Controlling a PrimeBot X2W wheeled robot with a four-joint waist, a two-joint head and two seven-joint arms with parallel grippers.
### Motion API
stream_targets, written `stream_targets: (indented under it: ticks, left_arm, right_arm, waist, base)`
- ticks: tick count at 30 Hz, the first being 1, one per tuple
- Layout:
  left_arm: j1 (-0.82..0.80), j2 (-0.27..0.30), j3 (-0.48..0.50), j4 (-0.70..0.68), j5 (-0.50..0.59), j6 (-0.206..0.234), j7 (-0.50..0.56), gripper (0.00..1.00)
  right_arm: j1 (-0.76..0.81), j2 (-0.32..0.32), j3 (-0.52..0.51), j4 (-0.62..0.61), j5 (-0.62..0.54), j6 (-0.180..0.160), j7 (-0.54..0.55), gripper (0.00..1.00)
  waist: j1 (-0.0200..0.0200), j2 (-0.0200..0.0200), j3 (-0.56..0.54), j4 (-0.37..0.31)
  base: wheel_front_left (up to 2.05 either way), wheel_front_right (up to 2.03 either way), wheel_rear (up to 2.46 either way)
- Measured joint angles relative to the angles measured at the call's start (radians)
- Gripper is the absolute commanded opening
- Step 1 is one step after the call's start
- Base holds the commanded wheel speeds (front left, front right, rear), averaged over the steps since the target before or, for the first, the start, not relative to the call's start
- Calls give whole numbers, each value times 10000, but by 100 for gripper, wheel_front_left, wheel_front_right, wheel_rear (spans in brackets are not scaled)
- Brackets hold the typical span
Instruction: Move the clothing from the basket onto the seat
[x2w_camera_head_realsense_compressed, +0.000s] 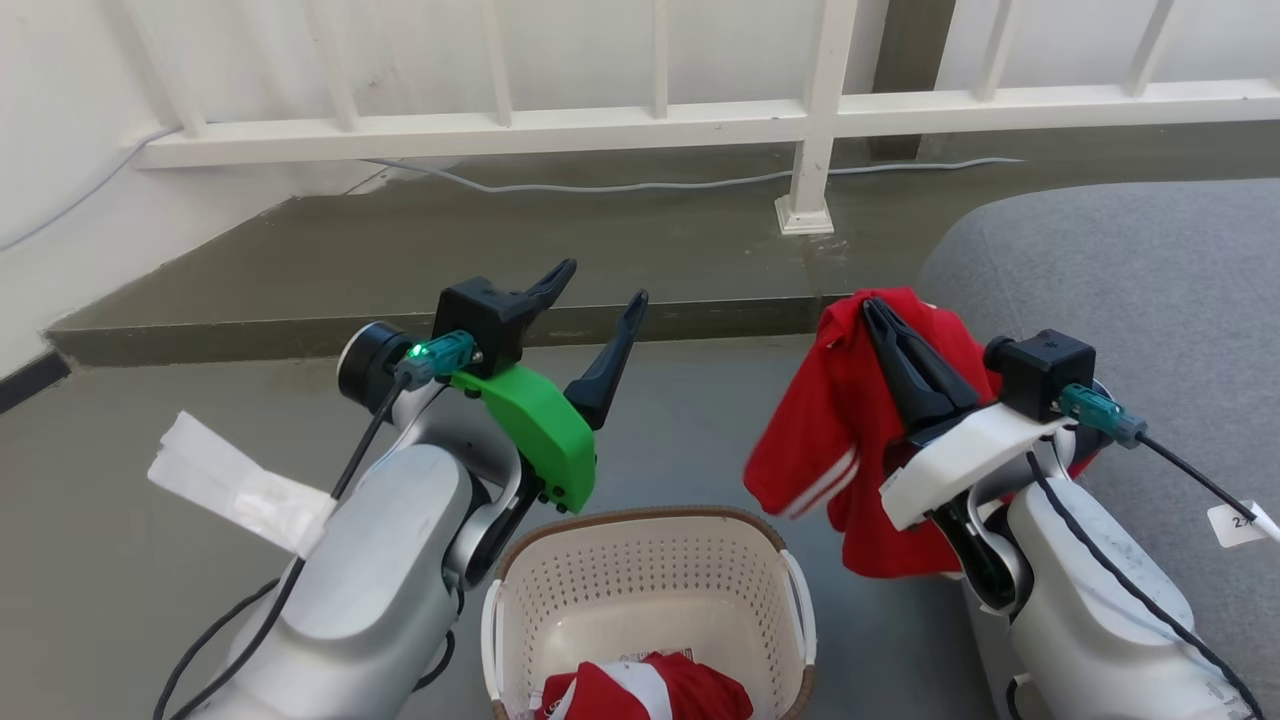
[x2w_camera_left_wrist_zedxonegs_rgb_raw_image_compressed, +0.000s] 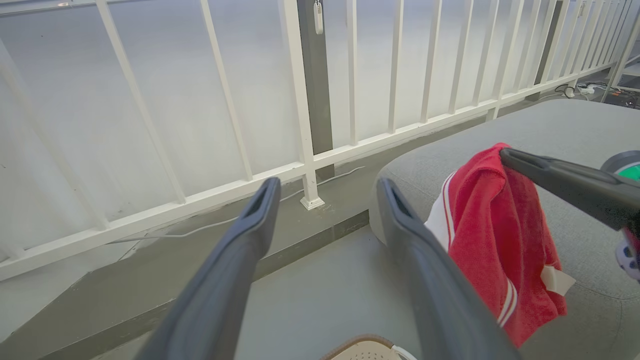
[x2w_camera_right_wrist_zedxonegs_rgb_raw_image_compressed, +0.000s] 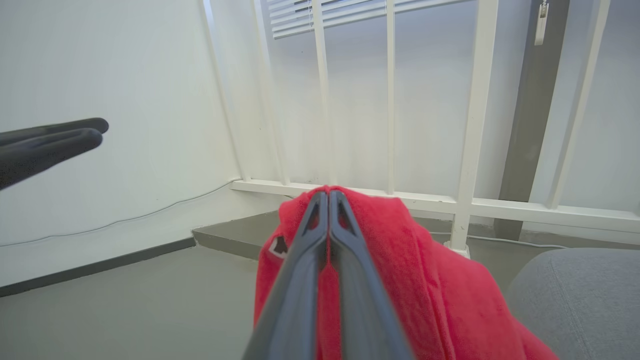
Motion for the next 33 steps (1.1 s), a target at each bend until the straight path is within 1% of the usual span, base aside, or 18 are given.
stream_targets:
  ticks: [5, 12, 14, 16, 26, 28, 33]
  left_arm:
    - [219, 104, -21, -8, 0, -4, -119, 100]
    - [492, 151, -180, -174, 0, -92, -389, 100]
    - [557, 171, -207, -228, 0, -105, -408, 100]
    - [649, 180, -230, -311, 0, -180, -493, 100]
    - [897, 182, -426, -616, 2, -198, -771, 100]
    - [945, 182, -468, -721, 2, -268, -800, 100]
    - [1087, 184, -520, -825, 4, -270, -846, 100]
  right_arm:
    - [93, -38, -171, -146, -128, 0, 0, 0]
    - [128, -305, -619, -462, -341, -25, 2, 0]
    - [128, -334, -736, -600, -401, -100, 2, 0]
    - [128, -364, -861, -702, -416, -100, 2, 0]
    - [124, -575, -1250, -1266, -589, -102, 2, 0]
    - [124, -598, -1338, -1356, -594, -104, 2, 0]
    - [124, -698, -1599, -1547, -679, -188, 2, 0]
  waist:
    - [0, 0, 19, -169]
    - [0, 0, 68, -630]
    - [0, 0, 90, -800]
    - [0, 0, 114, -984]
    - [0, 0, 278, -2070]
    - [0, 0, 317, -2309]
    - [0, 0, 438, -2925]
  base:
    - [0, 0, 0]
    - [0, 0, 0]
    - [0, 0, 0]
    - [0, 0, 0]
    - [0, 0, 0]
    - [0, 0, 0]
    - [0, 0, 0]
